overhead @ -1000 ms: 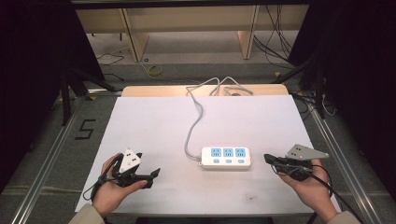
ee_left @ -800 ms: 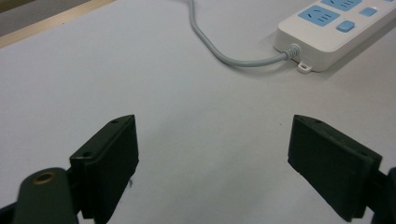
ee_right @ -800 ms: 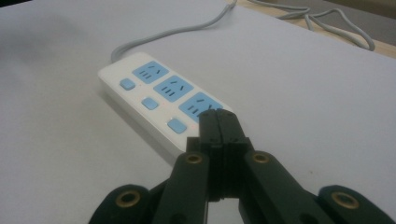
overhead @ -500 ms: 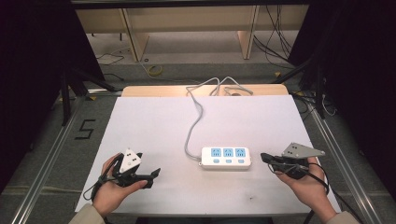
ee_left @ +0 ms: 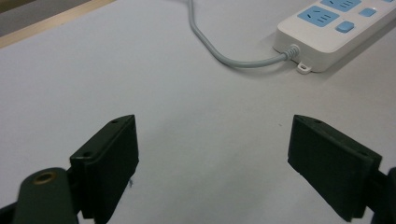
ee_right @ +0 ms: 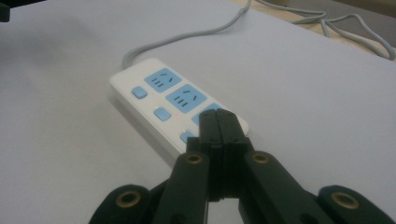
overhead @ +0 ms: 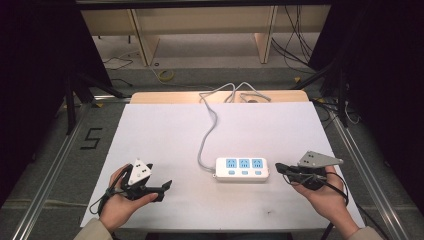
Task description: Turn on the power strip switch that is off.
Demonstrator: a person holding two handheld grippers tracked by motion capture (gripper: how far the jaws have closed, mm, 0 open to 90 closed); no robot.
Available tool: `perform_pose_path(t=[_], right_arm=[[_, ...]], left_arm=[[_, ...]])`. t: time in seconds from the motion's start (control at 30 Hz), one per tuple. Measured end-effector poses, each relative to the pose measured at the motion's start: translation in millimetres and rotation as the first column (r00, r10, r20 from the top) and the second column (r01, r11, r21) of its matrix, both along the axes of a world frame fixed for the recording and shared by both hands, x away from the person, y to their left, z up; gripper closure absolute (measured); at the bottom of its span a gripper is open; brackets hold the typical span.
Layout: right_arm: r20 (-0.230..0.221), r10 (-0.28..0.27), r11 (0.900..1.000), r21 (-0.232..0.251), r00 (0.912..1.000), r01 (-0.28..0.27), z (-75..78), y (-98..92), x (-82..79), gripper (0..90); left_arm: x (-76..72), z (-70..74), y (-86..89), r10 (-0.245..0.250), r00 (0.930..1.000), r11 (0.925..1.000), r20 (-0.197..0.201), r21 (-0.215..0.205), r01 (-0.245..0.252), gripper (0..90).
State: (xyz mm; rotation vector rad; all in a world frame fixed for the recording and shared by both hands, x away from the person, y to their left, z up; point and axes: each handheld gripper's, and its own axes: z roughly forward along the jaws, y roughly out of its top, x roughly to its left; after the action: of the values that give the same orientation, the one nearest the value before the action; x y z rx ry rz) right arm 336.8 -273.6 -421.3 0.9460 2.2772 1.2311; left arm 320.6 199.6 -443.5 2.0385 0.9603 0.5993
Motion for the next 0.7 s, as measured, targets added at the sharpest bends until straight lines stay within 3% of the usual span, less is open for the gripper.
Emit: perform_pose_path(t=[0.7], right_arm=[[-0.01,0.032,0.999,-0.011,0.9994,-0.032,1.1,11.9,4.9,90.0]], left_arm=[[0.9,-0.2,-0.9,-0.004,1.0,1.0,0.002,0.002,0.004,16.1]])
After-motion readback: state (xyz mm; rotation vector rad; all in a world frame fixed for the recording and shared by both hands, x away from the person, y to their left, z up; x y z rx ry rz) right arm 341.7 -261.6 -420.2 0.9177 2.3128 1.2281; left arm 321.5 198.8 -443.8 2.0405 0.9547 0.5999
